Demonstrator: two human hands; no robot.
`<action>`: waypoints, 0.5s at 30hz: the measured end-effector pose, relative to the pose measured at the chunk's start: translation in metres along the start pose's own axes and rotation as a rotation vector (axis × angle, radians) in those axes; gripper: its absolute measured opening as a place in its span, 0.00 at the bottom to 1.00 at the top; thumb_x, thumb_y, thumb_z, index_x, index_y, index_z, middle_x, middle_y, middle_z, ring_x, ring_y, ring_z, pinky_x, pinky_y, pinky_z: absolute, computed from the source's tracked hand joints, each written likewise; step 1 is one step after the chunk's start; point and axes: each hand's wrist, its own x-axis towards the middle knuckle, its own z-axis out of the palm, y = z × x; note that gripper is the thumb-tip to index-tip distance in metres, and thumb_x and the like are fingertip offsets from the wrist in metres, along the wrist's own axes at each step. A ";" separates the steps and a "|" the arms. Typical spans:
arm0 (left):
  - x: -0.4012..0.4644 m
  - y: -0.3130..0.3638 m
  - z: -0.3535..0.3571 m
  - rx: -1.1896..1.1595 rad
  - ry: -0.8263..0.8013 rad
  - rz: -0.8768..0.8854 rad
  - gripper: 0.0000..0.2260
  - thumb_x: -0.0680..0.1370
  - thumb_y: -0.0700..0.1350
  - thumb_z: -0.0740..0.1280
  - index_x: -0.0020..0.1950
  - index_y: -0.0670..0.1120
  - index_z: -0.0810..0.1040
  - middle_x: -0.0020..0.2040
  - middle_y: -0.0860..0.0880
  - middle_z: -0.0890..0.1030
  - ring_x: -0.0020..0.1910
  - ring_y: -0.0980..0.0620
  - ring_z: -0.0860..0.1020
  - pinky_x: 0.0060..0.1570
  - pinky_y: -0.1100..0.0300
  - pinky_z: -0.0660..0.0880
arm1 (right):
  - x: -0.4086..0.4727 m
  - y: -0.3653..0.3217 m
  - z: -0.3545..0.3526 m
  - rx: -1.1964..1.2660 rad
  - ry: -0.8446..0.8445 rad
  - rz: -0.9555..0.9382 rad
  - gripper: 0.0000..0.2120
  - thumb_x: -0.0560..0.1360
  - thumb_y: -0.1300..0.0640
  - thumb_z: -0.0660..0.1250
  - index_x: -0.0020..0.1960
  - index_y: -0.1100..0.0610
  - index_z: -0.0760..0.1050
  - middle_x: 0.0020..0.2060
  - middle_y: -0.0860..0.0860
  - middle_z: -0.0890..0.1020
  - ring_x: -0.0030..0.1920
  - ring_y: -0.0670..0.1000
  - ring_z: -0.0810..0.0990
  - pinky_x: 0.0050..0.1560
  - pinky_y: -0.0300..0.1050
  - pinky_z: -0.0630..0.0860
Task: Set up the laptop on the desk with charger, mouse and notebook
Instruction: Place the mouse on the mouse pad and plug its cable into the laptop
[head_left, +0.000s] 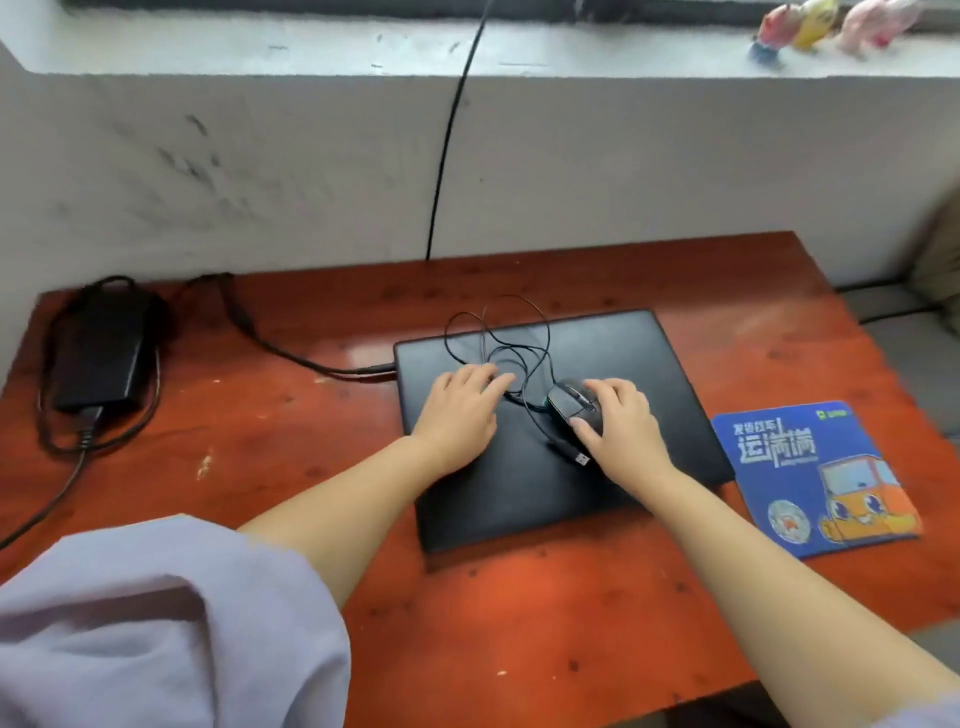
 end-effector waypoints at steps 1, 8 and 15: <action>0.010 0.002 0.002 0.032 -0.032 0.040 0.24 0.76 0.43 0.60 0.72 0.48 0.61 0.73 0.46 0.64 0.71 0.46 0.61 0.68 0.51 0.59 | -0.001 0.004 0.002 0.046 -0.035 0.050 0.22 0.74 0.50 0.65 0.67 0.53 0.67 0.63 0.54 0.70 0.63 0.57 0.68 0.58 0.53 0.70; 0.053 0.028 0.009 0.221 -0.171 0.027 0.13 0.75 0.40 0.57 0.60 0.47 0.69 0.59 0.44 0.74 0.60 0.43 0.69 0.61 0.46 0.61 | 0.007 0.019 0.007 -0.074 -0.111 -0.019 0.32 0.72 0.43 0.65 0.72 0.50 0.58 0.64 0.54 0.70 0.65 0.56 0.67 0.57 0.54 0.71; 0.085 0.073 0.006 0.365 -0.172 -0.115 0.10 0.76 0.41 0.59 0.57 0.45 0.70 0.55 0.43 0.74 0.55 0.42 0.73 0.54 0.48 0.64 | 0.042 0.072 -0.045 0.168 -0.094 -0.092 0.31 0.72 0.46 0.65 0.71 0.50 0.59 0.63 0.54 0.70 0.66 0.55 0.66 0.58 0.51 0.71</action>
